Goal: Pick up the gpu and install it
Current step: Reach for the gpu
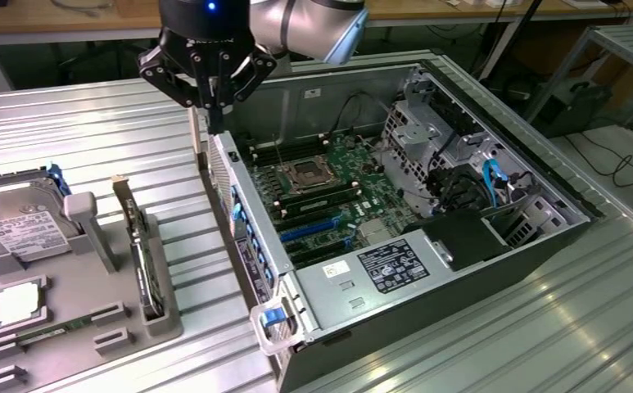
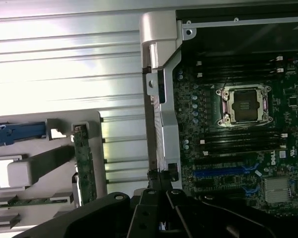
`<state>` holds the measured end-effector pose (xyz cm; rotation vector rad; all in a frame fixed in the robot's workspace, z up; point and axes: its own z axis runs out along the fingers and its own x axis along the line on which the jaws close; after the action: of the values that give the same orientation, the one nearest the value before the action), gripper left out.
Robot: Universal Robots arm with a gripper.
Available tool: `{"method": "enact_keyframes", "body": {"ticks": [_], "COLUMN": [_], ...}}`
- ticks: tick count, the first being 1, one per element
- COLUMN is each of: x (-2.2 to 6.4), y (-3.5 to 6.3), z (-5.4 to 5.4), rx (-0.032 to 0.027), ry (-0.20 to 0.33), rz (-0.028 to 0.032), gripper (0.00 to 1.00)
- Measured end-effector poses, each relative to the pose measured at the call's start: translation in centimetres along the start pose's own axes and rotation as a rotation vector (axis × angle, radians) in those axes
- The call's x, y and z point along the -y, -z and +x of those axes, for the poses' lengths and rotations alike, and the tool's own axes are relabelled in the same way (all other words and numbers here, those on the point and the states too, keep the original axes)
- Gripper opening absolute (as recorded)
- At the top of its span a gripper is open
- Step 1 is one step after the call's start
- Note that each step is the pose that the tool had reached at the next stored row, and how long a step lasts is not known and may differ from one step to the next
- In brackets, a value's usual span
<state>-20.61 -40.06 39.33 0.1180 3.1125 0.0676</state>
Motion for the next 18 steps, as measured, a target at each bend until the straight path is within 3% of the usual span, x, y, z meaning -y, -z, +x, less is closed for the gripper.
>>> {"method": "enact_keyframes", "body": {"ticks": [18], "x": [0.2], "y": [0.04], "z": [1.5], "rx": [0.0], "ry": [0.0], "rz": [0.0], "gripper": [0.11]}}
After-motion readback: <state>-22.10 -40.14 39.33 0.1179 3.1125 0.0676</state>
